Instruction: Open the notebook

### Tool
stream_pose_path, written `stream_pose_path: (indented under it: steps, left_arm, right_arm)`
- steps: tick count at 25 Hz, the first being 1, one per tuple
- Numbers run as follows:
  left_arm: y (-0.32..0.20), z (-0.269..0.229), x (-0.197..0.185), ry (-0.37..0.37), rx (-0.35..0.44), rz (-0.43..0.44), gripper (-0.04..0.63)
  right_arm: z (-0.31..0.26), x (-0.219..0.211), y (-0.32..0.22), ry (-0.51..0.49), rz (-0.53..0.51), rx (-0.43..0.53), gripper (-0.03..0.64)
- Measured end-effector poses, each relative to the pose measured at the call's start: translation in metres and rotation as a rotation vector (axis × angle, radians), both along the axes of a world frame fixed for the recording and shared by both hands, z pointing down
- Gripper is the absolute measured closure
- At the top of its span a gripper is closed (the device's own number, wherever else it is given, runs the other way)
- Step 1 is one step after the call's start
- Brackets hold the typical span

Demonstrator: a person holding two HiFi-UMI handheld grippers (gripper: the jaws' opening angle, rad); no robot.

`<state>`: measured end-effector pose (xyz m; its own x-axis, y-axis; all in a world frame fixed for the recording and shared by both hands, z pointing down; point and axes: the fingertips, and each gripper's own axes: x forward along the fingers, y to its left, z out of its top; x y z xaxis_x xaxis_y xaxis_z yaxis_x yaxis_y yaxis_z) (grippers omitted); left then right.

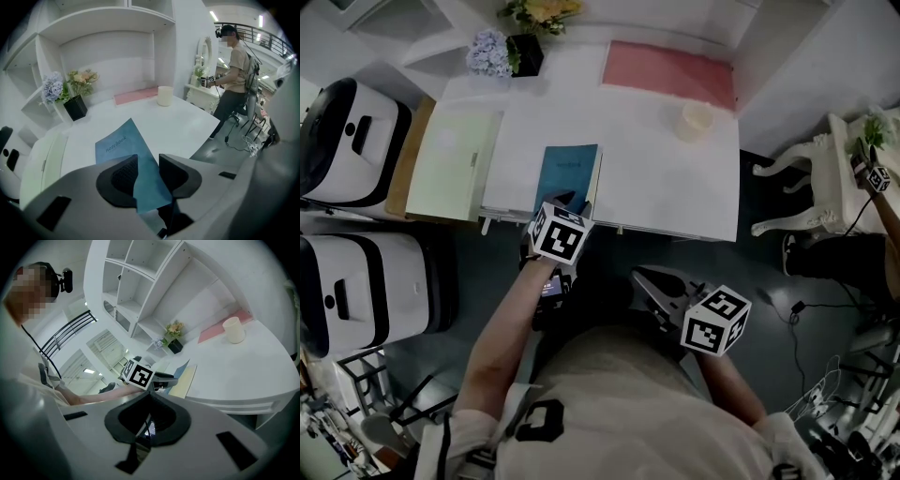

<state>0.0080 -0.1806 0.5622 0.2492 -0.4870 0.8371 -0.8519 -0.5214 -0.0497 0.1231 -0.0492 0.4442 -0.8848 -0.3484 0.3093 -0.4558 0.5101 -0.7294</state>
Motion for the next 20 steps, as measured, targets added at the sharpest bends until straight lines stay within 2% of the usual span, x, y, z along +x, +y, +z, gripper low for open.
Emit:
stream_pose_path:
  steps: [20]
  left_arm:
    - [0.002,-0.019,-0.018,-0.013,0.055,-0.008,0.454]
  right_arm:
    - [-0.004,-0.006,0.004,0.023,-0.014,0.026,0.604]
